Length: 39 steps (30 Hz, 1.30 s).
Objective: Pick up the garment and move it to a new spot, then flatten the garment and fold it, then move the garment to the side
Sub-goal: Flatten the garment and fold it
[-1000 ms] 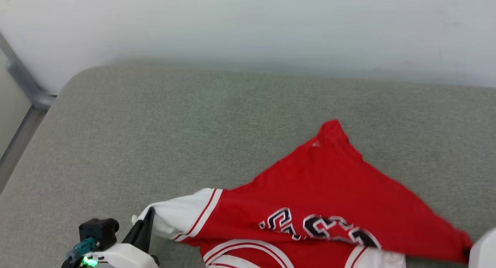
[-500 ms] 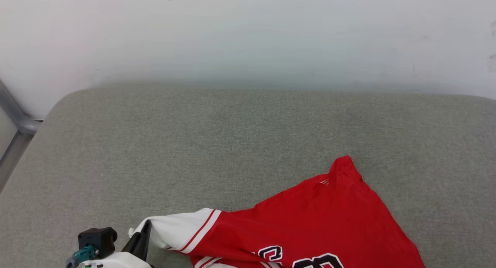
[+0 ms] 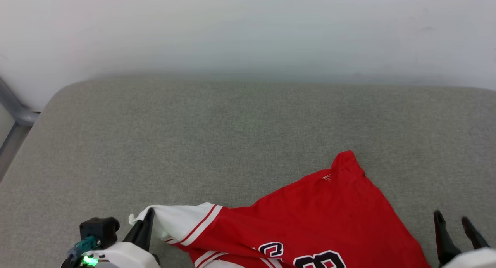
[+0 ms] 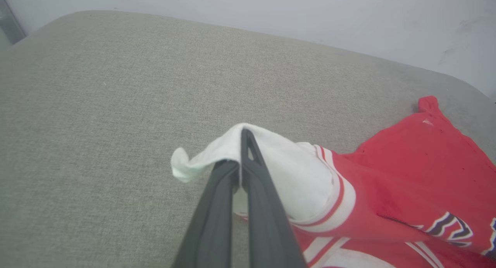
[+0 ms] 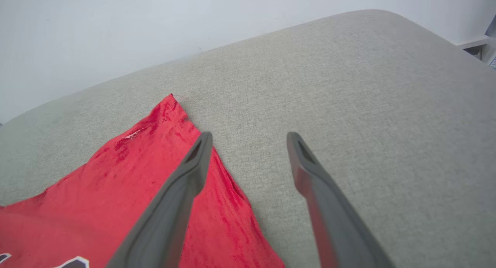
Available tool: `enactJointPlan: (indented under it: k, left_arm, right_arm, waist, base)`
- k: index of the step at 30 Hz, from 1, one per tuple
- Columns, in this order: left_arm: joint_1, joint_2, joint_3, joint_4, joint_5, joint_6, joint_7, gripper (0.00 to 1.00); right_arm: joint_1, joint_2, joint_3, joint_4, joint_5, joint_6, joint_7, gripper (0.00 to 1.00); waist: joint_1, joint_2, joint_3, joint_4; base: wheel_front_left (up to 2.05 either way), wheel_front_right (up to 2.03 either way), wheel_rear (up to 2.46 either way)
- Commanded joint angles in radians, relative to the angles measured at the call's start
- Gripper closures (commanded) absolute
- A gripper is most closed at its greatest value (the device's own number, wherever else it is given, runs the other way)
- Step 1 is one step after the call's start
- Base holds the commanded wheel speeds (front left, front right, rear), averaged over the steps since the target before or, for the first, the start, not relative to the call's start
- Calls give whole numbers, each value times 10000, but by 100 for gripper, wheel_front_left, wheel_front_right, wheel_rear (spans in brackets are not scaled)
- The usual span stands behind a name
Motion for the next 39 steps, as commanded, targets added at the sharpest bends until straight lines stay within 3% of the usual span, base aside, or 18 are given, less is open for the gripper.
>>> enactJointPlan:
  k: [1, 6, 18, 25, 31, 32, 33, 39]
  left_arm:
    - [-186, -25, -17, -73, 73, -53, -47, 100]
    - [-662, -110, -162, -232, 187, -195, -100, 100]
    - [-1912, -502, -521, -261, 425, -700, -418, 100]
    - [-2450, -701, -598, -43, 408, -974, -666, 100]
    - [-2633, -813, -623, 268, 347, -1102, -840, 100]
    - [-2642, -820, -623, 313, 329, -1104, -869, 100]
    - [-2634, -822, -618, 349, 313, -1096, -874, 100]
    - [-2536, -743, -467, 576, 195, -1033, -968, 100]
  right_arm:
    - [-416, -99, 88, 160, -98, -4, -15, 0]
    - [-2167, -618, 627, 1010, -173, -4, 873, 0]
    - [-5668, -2022, 1915, 2028, -31, -4, 6774, 0]
    - [-6521, -2375, 3001, 2730, 203, -5, 7630, 0]
    - [-6092, -2349, 3404, 3986, 723, -4, 8604, 0]
    - [-6023, -2306, 3423, 4095, 853, -4, 8800, 54]
    - [-5998, -2309, 3479, 4107, 917, -4, 8865, 100]
    - [-6532, -2385, 3377, 3673, 799, -4, 7927, 100]
  waist:
    - [1, -1, 146, 77]
    - [1, -1, 722, 393]
    - [1, -1, 2143, 1338]
    - [1, -1, 2907, 1651]
    - [1, -1, 3082, 1736]
    - [1, -1, 3070, 1733]
    - [1, -1, 3048, 1720]
    - [1, -1, 2666, 1537]
  base:
    - [0, 0, 0]
    - [0, 0, 0]
    - [0, 0, 0]
    - [0, 0, 0]
    - [0, 0, 0]
    - [0, 0, 0]
    - [0, 0, 0]
    - [0, 0, 0]
